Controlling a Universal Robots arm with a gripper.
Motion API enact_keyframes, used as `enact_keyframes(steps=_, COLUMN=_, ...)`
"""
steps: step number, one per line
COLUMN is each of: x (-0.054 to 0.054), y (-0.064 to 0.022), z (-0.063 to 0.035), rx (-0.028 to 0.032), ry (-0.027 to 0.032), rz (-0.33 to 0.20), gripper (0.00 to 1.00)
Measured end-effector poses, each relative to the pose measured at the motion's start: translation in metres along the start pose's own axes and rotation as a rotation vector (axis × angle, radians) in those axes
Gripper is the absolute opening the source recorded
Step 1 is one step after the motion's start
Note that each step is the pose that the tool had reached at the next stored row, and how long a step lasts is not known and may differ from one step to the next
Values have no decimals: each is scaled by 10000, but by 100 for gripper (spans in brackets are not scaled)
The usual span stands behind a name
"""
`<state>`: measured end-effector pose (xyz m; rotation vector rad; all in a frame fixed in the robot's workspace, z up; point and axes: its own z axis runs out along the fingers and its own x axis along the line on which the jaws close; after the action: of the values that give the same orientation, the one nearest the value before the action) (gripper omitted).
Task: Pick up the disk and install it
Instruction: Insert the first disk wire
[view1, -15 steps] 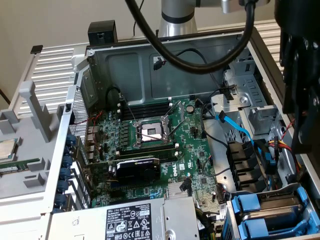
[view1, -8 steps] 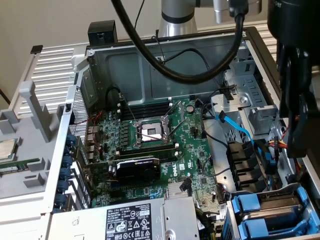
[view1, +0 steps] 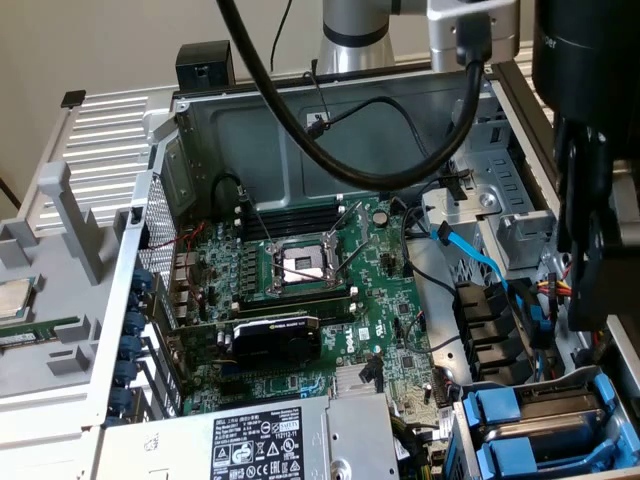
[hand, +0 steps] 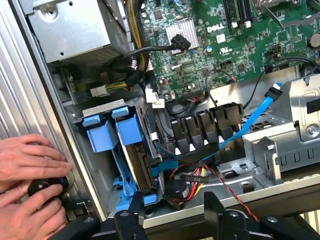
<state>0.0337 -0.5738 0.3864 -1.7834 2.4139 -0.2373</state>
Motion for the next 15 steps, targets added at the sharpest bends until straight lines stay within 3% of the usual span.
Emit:
enact_keyframes(steps=3, x=-21, y=5, z=19, rx=-174, ry=65, rz=55, gripper=59)
enact_keyframes(steps=4, x=-28, y=5, z=20, rx=-204, ry=79, rz=74, gripper=59)
enact_keyframes(steps=9, x=-149, y=10, z=21, rx=-201, ry=96, rz=83, gripper=59)
enact_keyframes(steps=15, x=-194, y=-62, z=96, rx=-197, ry=141, rz=281, gripper=59)
